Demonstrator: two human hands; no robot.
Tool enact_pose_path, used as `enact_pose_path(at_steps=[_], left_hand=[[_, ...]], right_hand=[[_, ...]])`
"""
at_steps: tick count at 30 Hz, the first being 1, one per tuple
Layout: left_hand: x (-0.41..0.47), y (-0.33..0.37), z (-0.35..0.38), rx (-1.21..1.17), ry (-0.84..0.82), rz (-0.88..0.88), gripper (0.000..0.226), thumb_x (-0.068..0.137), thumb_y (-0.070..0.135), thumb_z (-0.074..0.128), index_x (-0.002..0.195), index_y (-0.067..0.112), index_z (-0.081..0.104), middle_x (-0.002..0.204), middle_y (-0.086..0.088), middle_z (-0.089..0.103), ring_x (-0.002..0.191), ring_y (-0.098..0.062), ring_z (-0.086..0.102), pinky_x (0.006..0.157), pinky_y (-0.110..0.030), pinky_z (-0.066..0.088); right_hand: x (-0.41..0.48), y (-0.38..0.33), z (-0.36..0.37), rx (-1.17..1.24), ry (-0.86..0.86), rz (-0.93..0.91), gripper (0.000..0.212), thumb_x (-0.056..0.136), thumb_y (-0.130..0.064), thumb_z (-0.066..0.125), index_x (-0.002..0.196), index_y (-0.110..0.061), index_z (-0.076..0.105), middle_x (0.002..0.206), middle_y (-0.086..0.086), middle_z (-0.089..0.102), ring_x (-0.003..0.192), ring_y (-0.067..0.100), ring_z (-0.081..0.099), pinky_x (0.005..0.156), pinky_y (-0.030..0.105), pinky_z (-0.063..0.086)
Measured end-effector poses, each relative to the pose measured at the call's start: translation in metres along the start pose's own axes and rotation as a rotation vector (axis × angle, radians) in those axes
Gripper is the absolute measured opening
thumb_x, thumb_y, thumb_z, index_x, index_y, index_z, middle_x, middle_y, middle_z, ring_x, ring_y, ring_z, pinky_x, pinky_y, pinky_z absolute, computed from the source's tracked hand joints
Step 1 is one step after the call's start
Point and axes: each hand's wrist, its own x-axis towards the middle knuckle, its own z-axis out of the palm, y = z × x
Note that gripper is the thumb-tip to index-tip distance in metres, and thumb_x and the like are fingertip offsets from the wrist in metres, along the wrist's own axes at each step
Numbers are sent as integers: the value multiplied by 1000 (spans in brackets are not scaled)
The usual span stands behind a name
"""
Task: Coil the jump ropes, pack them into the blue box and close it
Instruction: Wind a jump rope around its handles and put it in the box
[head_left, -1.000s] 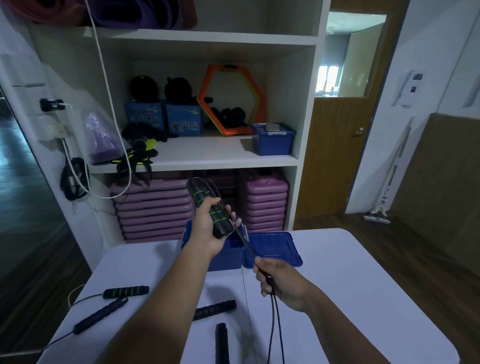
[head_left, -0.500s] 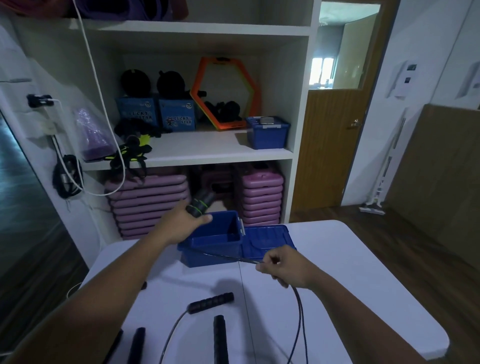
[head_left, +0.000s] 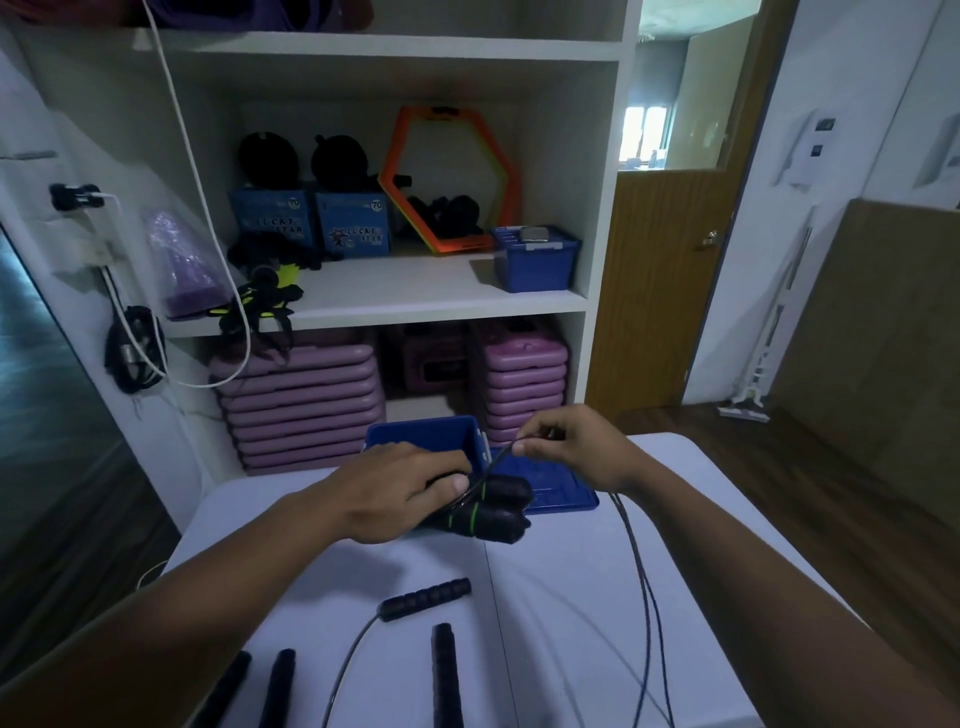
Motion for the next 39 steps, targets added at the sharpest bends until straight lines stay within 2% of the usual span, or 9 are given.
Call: enact_pose_path(at_steps=[3, 7, 13, 19, 25, 27, 34, 37, 39], left_hand=[[1, 5, -4, -408, -24, -77, 29, 97, 51, 29, 91, 32, 51, 74, 16, 52, 65, -4, 48, 64, -24, 39], [9, 4, -4, -1046, -50, -270, 46, 89, 46, 39, 118, 10, 43, 78, -2, 58, 64, -16, 49, 56, -30, 41], [24, -9, -9, -1238, 106, -427, 36, 80, 34, 50, 110, 18, 38, 81, -11, 53, 58, -19, 49, 52, -30, 37], [39, -22, -15, -928, 252, -638, 19, 101, 33, 46, 113, 20, 38, 90, -11, 54, 68, -19, 50, 53, -30, 43], [37, -40, 5, -51, 248, -570, 55, 96, 55, 48, 136, 22, 30, 109, -5, 61, 88, -28, 62, 72, -41, 51], [35, -46, 11, 73, 230, -517, 60, 95, 58, 47, 142, 27, 28, 120, -4, 57, 95, -27, 59, 74, -41, 51], [28, -49, 7, 1, 158, -410, 74, 87, 65, 58, 151, 43, 30, 139, 1, 50, 123, -21, 50, 91, -30, 41], [23, -44, -6, -123, 111, -328, 77, 81, 59, 70, 148, 42, 36, 142, 8, 51, 127, -13, 49, 94, -23, 38], [20, -38, -13, -183, 76, -310, 73, 77, 57, 76, 140, 40, 41, 131, 16, 54, 112, -6, 54, 85, -19, 40]], right_hand=[[-8, 10, 19, 229, 44, 18, 15, 95, -18, 61, 87, -13, 72, 69, -9, 66, 61, 3, 52, 58, 17, 40], [-14, 27, 44, 441, 99, 111, 22, 98, -23, 56, 89, -11, 72, 73, 2, 64, 54, 13, 42, 53, 26, 33], [-15, 27, 61, 386, 98, 200, 30, 102, -28, 48, 109, -10, 70, 78, 3, 66, 54, 12, 50, 52, 23, 41], [-16, 27, 58, 214, 27, 219, 23, 102, -24, 49, 113, -15, 66, 81, 3, 65, 59, 9, 57, 57, 20, 48], [-8, 11, 45, -20, -50, 170, 24, 102, -21, 50, 120, -18, 64, 82, -11, 57, 70, 2, 54, 67, 15, 44], [-5, 3, 39, -99, -52, 142, 24, 102, -21, 48, 119, -17, 65, 76, -19, 52, 62, -8, 52, 58, 7, 36], [12, -27, 15, -399, -43, -47, 31, 102, -21, 49, 74, -36, 51, 66, -18, 49, 55, 0, 43, 52, 16, 28], [18, -39, 1, -420, -49, -70, 17, 101, -23, 52, 93, -23, 67, 78, -15, 61, 65, -1, 54, 58, 14, 37], [23, -46, -8, -381, -52, -84, 16, 98, -25, 57, 104, -19, 70, 90, -7, 70, 78, 5, 64, 68, 22, 52]])
